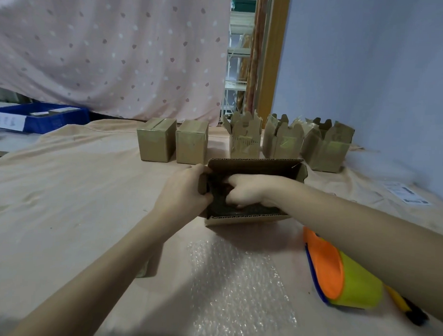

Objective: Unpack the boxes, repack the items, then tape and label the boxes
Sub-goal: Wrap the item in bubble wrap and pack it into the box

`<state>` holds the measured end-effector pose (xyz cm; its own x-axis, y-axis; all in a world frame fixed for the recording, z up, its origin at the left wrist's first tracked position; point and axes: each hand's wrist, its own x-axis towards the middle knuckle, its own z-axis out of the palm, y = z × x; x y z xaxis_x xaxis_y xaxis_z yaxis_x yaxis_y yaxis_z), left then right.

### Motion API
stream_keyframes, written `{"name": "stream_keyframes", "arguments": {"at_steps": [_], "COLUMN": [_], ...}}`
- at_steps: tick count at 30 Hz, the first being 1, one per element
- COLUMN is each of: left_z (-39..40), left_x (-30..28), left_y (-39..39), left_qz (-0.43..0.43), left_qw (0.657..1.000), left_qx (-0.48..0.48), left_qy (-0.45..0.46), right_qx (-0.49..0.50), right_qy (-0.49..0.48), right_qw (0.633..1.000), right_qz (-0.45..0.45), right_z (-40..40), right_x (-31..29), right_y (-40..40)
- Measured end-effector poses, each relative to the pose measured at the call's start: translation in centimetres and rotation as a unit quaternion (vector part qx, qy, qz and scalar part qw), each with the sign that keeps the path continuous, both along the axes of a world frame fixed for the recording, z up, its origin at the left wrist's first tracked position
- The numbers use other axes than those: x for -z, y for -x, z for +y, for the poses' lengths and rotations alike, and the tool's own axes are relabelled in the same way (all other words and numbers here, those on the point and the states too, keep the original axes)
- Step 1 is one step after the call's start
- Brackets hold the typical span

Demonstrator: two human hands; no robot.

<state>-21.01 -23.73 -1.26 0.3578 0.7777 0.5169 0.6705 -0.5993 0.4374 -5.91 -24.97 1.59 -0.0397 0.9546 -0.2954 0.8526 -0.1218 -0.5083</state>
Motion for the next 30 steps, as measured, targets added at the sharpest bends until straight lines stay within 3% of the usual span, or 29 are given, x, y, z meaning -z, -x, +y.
{"name": "stream_keyframes", "arguments": {"at_steps": [3,6,11,15,21,26,30], "left_z": [0.0,0.3,0.1,0.1,0.3,0.3,0.8], "left_x": [0.0,0.2,0.2,0.2,0.3,0.3,0.6], "left_y": [-0.1,0.3,0.7,0.7,0.6,0.5,0.6], "left_qz": [-0.005,-0.006,-0.016,-0.031,-0.029,-0.031,-0.039], "left_qw": [1.000,1.000,0.999,0.999,0.999,0.999,0.998], "left_qx": [0.001,0.003,0.016,0.033,0.029,0.038,0.042], "left_qy": [0.016,0.022,0.023,0.024,0.020,0.019,0.036], "right_qx": [-0.037,-0.037,0.047,0.125,0.116,0.029,-0.013], "right_qy": [0.024,0.037,0.050,0.035,0.051,0.044,0.052], "right_qw": [0.998,0.999,0.983,0.968,0.979,0.998,0.998], "right_qz": [-0.038,-0.013,0.169,0.216,0.159,0.031,0.015], "right_z": [0.1,0.6,1.2,1.3,0.4,0.1,0.5], "right_x": [0.9,1.3,0.7,0.3,1.4,0.4,1.0], "right_y": [1.0,1.2,-0.4,-1.3,0.5,0.9,1.6]}}
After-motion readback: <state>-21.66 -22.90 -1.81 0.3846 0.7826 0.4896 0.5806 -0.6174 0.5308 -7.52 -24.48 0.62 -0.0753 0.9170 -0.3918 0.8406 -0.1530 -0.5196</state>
